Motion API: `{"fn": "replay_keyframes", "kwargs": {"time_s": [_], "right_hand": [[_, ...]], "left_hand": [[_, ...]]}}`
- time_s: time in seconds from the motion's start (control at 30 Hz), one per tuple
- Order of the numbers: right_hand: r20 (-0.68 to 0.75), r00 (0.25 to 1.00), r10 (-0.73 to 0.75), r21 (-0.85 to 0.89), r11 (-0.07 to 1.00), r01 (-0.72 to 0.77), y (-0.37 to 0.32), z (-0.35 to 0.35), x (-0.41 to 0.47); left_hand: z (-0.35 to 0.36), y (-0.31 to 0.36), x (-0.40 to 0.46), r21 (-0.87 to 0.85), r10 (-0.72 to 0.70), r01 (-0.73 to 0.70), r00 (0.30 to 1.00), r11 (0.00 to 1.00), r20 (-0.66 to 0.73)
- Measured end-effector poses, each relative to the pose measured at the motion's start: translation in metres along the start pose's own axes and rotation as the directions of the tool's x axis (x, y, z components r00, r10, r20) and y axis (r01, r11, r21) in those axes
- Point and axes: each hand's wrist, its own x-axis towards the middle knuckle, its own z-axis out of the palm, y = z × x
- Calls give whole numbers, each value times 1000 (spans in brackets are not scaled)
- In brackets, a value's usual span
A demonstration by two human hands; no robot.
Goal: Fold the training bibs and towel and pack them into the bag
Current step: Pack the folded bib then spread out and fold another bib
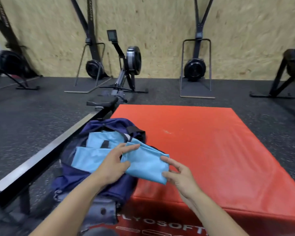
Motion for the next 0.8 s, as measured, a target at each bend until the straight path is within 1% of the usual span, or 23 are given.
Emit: {"fn": "replay_keyframes", "kwargs": {"time_s": [0.07,0.17,0.2,0.3,0.37,0.43,0.53,0.63,0.7,0.73,0.8], "right_hand": [[36,999,5,22,1000,-6,-1,37,17],[109,994,26,61,998,-33,-6,92,46],[134,990,37,71,996,-47,-7,109,57],[192,979,70,63,995,-83,-6,152,92],[193,977,89,37,995,-98,-1,173,113],[155,985,81,6,997,-83,7,185,134],[21,999,-44,-122,991,46,19,190,159],[-92,974,-206,-328,930,165,21,189,171],[-73,958,-277,-509,837,203,24,187,173],[-44,956,-290,-584,784,211,27,186,173],[-3,960,-281,-682,703,203,34,182,171]], "left_hand": [[-35,-15,0,42,-48,50,997,998,-59],[-82,-38,6,3,-97,99,981,995,-169],[-94,-42,9,-15,-114,114,971,993,-212],[-122,-64,24,-63,-232,224,917,973,-324],[-131,-82,35,-115,-320,299,877,947,-358],[-133,-102,46,-191,-373,323,856,927,-359],[-123,-126,62,-272,-373,292,869,917,-324],[-108,-144,77,-348,-355,244,885,905,-302],[-99,-156,81,-317,-333,231,885,920,-324],[-94,-162,81,-282,-322,231,883,931,-340],[-88,-172,79,-173,-279,230,890,958,-360]]}}
